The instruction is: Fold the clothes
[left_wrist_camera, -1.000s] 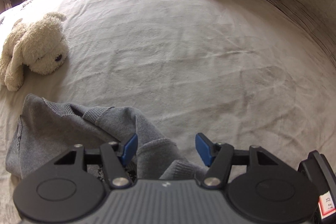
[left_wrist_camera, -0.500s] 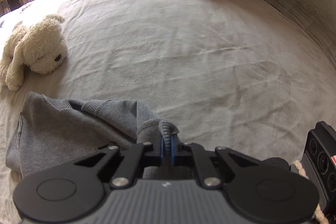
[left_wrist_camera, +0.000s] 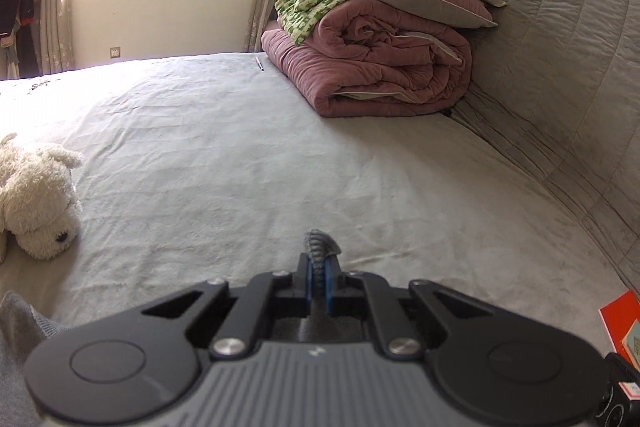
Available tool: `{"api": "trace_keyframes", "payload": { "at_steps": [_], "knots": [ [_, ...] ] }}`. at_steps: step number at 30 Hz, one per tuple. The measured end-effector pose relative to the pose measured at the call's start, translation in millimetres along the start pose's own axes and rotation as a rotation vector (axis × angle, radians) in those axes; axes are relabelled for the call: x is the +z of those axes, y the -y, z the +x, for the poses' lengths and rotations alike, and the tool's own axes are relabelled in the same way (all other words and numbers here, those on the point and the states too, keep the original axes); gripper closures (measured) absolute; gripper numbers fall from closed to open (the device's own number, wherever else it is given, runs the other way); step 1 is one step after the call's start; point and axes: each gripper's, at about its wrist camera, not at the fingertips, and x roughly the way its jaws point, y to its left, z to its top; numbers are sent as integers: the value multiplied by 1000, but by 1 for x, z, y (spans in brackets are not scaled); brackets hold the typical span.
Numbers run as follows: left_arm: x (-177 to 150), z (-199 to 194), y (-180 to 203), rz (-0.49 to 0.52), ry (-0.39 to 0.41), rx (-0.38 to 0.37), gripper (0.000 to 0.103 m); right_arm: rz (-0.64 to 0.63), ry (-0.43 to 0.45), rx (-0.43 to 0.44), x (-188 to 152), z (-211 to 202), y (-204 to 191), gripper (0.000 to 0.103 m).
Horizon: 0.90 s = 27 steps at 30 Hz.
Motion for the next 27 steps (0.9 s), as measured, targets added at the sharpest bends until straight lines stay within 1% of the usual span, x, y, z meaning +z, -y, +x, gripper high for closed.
{"api": "trace_keyframes", "payload": {
  "at_steps": [4, 7, 12, 14, 17, 21, 23, 26, 27],
  "knots": [
    [-3, 21, 13, -30, 12, -23, 98, 68, 41, -142, 0, -1, 17, 95],
    [-8, 40, 19, -62, 26, -43, 98, 91, 51, -242, -6, 0, 29, 96],
    [-20, 69, 28, -90, 38, -48, 98, 109, 30, -334, -16, 11, 44, 96],
    [-26, 79, 30, -95, 38, -48, 98, 119, 18, -354, -19, 14, 49, 96],
    [-34, 96, 29, -110, 40, -50, 98, 154, 7, -355, -21, 17, 60, 96],
    [-43, 115, 25, -139, 43, -65, 98, 170, 16, -350, -20, 13, 63, 96],
    [-48, 121, 23, -151, 61, -81, 97, 166, 27, -351, -21, 10, 62, 96],
    [-54, 123, 13, -189, 75, -109, 93, 168, 47, -368, -19, 6, 63, 96],
    [-56, 122, 9, -204, 77, -116, 90, 169, 56, -379, -19, 4, 63, 96]
  ]
}}
